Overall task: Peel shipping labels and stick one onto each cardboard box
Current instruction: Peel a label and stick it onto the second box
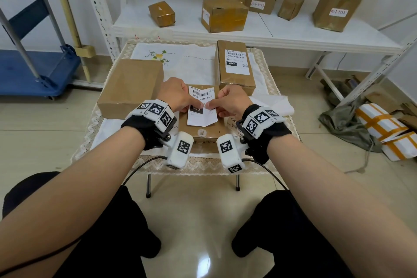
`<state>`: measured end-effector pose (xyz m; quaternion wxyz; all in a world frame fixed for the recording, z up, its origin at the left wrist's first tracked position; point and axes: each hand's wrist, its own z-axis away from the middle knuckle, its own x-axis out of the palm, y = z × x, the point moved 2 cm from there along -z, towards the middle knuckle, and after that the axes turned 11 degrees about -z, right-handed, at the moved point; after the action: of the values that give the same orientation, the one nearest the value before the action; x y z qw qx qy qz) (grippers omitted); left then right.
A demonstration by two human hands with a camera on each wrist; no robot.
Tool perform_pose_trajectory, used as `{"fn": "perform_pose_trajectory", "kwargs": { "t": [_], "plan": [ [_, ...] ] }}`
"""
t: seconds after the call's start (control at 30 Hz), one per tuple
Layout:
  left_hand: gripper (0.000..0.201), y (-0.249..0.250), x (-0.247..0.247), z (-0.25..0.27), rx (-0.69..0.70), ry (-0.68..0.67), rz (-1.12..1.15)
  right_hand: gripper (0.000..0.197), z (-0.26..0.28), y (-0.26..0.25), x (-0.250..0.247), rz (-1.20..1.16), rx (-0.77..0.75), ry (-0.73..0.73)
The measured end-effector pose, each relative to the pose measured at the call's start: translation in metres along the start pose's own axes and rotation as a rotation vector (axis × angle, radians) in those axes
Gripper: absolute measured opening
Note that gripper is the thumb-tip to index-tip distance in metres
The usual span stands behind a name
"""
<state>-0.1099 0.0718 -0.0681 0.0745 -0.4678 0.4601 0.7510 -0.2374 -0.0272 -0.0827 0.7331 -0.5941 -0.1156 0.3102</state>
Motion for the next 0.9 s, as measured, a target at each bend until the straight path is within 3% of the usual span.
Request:
{"fn": "perform_pose_trajectory", "kwargs": {
  "t": [0.9],
  "plan": [
    [0.05, 0.0068, -0.0023, 0.0065, -0.002, -0.009, -0.053, 0.038, 0.0091, -0.0092, -0.0009, 0.136, 0.006, 0.005]
  ]
}}
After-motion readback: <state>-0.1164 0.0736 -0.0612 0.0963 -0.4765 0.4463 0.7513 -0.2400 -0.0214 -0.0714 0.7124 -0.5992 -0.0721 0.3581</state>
